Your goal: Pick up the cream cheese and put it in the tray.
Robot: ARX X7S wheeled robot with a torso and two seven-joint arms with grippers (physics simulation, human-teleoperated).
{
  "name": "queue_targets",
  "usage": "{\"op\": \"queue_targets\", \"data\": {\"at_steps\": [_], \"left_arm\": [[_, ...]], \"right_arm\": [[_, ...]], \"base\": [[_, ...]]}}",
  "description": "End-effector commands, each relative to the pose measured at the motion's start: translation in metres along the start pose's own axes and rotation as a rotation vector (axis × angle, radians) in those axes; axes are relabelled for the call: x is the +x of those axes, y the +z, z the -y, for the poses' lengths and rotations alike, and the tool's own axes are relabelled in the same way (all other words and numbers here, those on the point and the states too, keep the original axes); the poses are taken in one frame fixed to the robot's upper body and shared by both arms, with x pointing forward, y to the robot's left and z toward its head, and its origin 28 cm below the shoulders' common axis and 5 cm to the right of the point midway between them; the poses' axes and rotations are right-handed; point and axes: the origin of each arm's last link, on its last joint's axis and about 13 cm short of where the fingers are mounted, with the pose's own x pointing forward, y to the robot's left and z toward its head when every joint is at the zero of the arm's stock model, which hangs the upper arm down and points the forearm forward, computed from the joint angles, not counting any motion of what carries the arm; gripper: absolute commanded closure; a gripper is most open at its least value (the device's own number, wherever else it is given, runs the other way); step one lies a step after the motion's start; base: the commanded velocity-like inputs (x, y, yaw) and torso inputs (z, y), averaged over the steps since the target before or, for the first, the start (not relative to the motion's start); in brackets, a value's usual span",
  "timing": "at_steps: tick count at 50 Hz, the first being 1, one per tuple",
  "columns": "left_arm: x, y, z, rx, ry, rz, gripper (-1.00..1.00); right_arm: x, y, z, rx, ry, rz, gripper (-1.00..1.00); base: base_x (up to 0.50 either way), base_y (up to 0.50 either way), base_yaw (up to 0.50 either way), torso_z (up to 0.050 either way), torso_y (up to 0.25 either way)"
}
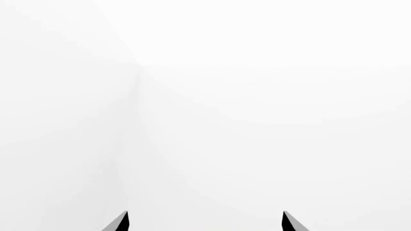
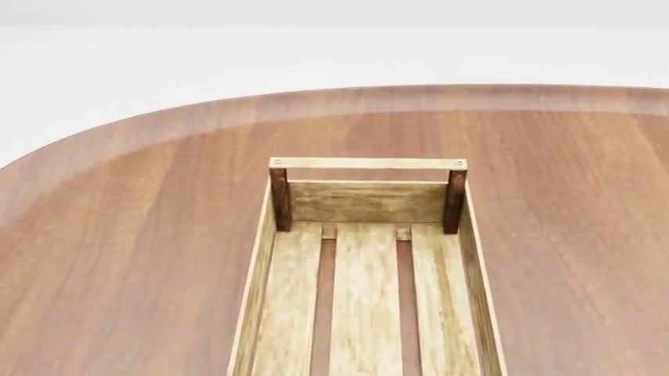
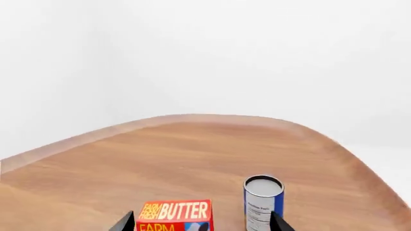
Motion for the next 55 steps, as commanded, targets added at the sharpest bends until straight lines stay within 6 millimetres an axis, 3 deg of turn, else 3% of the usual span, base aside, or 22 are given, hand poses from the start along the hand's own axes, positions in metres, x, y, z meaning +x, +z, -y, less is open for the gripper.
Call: {"op": "queue_targets", "data": {"at_steps": [1,7,55], "left_arm": [[0.000,0.002,0.000,0.005,0.006,0.003,-1.00],[0.000,0.002,-0.001,0.004,0.007,0.003,-1.00],[0.000,0.002,-0.002,0.004,0.008,0.003,-1.00]], "right_arm": [[0.004,-0.001,0.001,-0.124,-0.182,-0.146,-1.00],[0.005,-0.002,0.002,-0.186,-0.301,-0.220,-1.00],[0.016,-0.019,0.005,-0.166,-0.197,-0.401,-1.00]], "base": [[0.00,0.00,0.00,0.000,0.000],[0.00,0.00,0.00,0.000,0.000],[0.00,0.00,0.00,0.000,0.000]]}}
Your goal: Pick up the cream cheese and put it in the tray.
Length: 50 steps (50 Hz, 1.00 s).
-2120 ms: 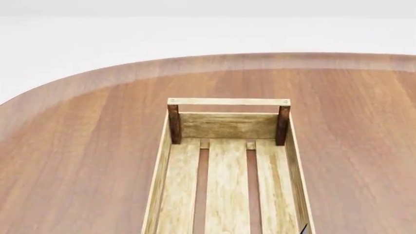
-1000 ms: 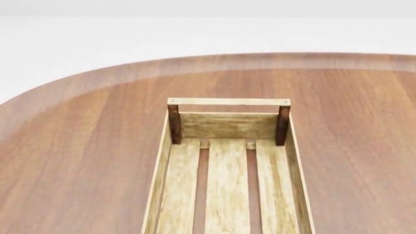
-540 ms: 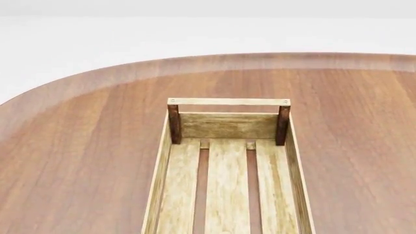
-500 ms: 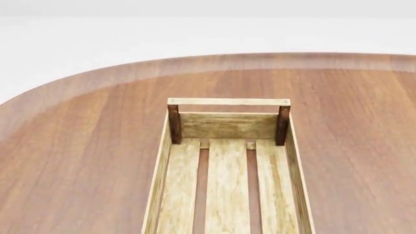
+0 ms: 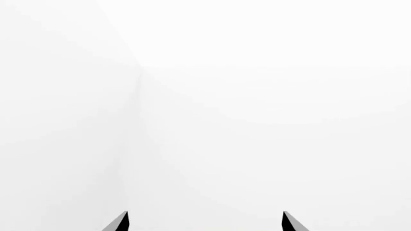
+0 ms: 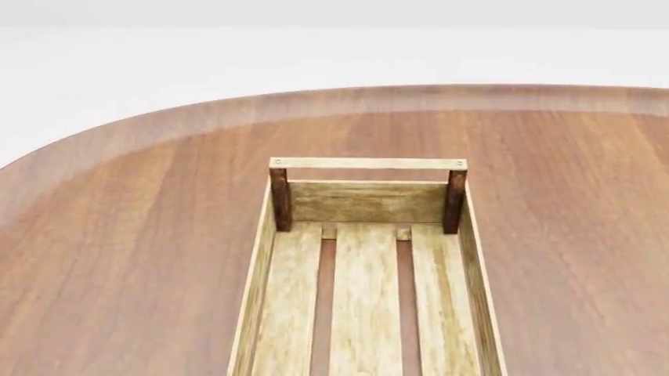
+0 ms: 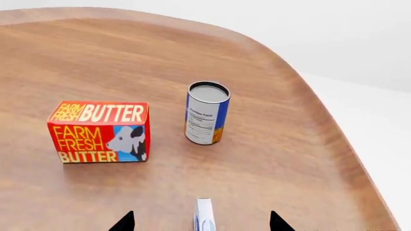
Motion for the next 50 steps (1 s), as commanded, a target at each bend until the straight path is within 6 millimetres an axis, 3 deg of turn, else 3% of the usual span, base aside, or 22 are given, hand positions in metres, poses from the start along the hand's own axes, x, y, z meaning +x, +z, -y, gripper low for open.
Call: {"op": "queue_targets", "data": {"at_steps": [1,21,50], "left_arm": [[0.000,0.000,0.000,0.000,0.000,0.000,-1.00],[-0.001,-0.001,0.000,0.005,-0.008,-0.006,-1.00],[0.000,-0.002,0.001,0.010,-0.016,-0.012,-1.00]], "right_arm": [[0.005,-0.002,0.000,-0.004,0.002,-0.031,-1.00],[0.016,-0.003,-0.003,-0.055,0.050,-0.173,-1.00],[0.029,-0.003,0.005,-0.030,0.043,-0.222,-1.00]], "base": [[0.00,0.00,0.00,0.000,0.000],[0.00,0.00,0.00,0.000,0.000],[0.00,0.00,0.00,0.000,0.000]]}}
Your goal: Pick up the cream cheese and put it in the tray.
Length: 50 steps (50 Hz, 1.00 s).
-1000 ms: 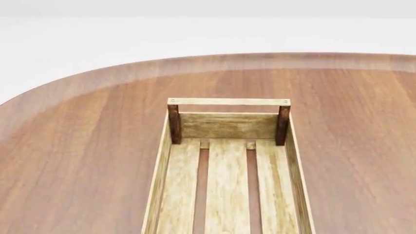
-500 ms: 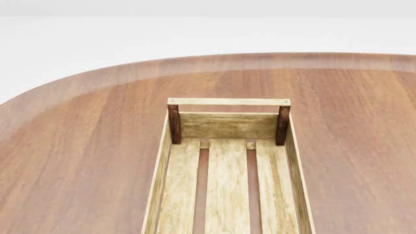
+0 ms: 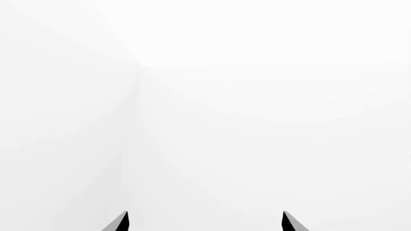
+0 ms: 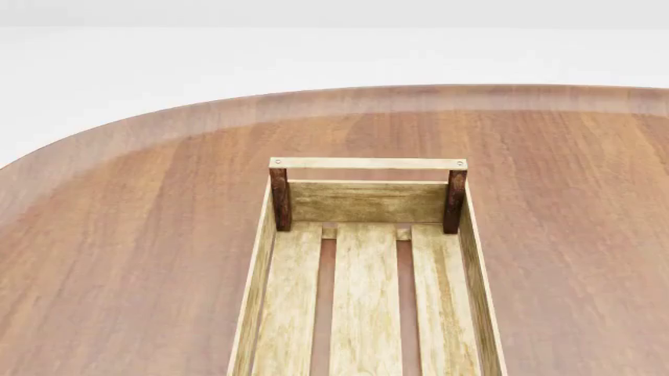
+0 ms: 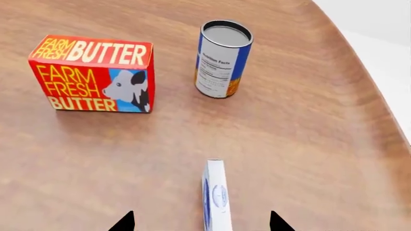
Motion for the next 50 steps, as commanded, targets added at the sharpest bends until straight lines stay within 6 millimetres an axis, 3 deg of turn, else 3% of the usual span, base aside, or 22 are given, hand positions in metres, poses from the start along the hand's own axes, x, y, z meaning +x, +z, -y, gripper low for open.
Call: {"op": "queue_targets", "data": {"at_steps": [1,50], "left_arm": [[0.000,-0.001,0.000,0.002,0.000,-0.002,-1.00],[0.000,-0.002,0.000,0.003,0.000,-0.011,-1.00]], "right_arm": [[0.005,0.001,0.006,0.017,-0.010,-0.017,-1.00],[0.026,-0.007,0.012,-0.003,-0.009,-0.111,-1.00]], "base": [[0.00,0.00,0.00,0.000,0.000],[0.00,0.00,0.00,0.000,0.000]]}}
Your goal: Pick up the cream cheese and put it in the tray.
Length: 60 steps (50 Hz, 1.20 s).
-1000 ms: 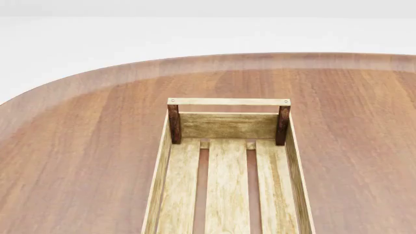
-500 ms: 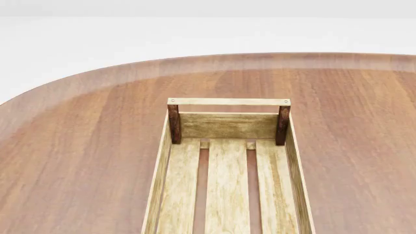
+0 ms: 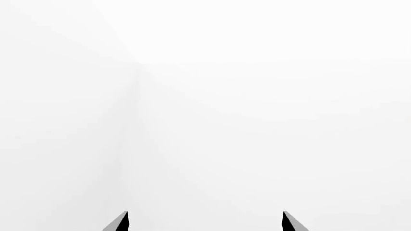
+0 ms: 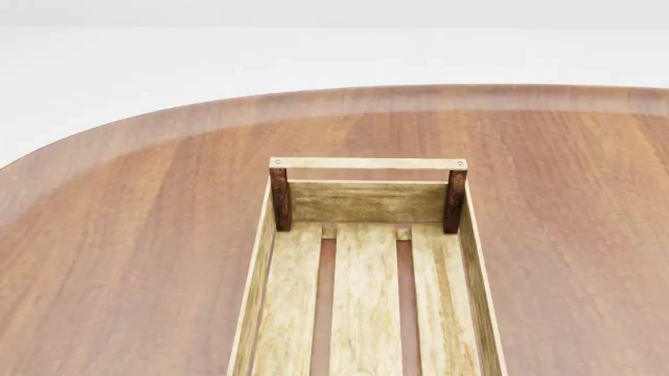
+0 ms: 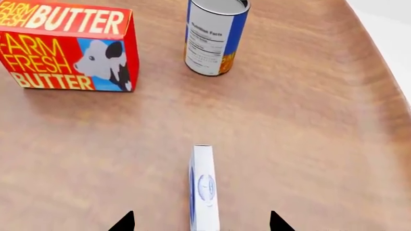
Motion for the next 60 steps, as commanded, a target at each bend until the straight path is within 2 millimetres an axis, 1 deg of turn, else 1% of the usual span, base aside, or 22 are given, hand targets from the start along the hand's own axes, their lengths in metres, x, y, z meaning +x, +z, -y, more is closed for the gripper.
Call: {"op": "queue_targets", "data": {"at_steps": [1,19,36,58,59,60], "left_arm": [[0.000,-0.001,0.000,0.001,0.001,0.000,-1.00],[0.000,0.000,0.000,0.001,0.002,-0.001,-1.00],[0.000,0.001,0.000,0.000,0.001,-0.001,-1.00],[0.000,-0.001,0.000,0.004,0.006,-0.005,-1.00],[0.000,-0.001,0.000,0.005,0.006,-0.005,-1.00],[0.000,-0.001,0.000,0.004,0.006,-0.005,-1.00]], "right_arm": [[0.006,-0.002,0.001,0.003,0.002,-0.033,-1.00],[0.016,-0.003,0.004,0.024,-0.017,-0.068,-1.00],[0.023,-0.008,-0.003,0.008,-0.011,-0.092,-1.00],[0.032,-0.012,-0.007,-0.008,-0.018,-0.115,-1.00],[0.032,-0.013,-0.007,-0.005,-0.019,-0.113,1.00],[0.033,-0.013,-0.007,-0.003,-0.016,-0.110,1.00]], "base": [[0.00,0.00,0.00,0.000,0.000],[0.00,0.00,0.00,0.000,0.000],[0.00,0.00,0.00,0.000,0.000],[0.00,0.00,0.00,0.000,0.000],[0.00,0.00,0.00,0.000,0.000],[0.00,0.00,0.00,0.000,0.000]]}}
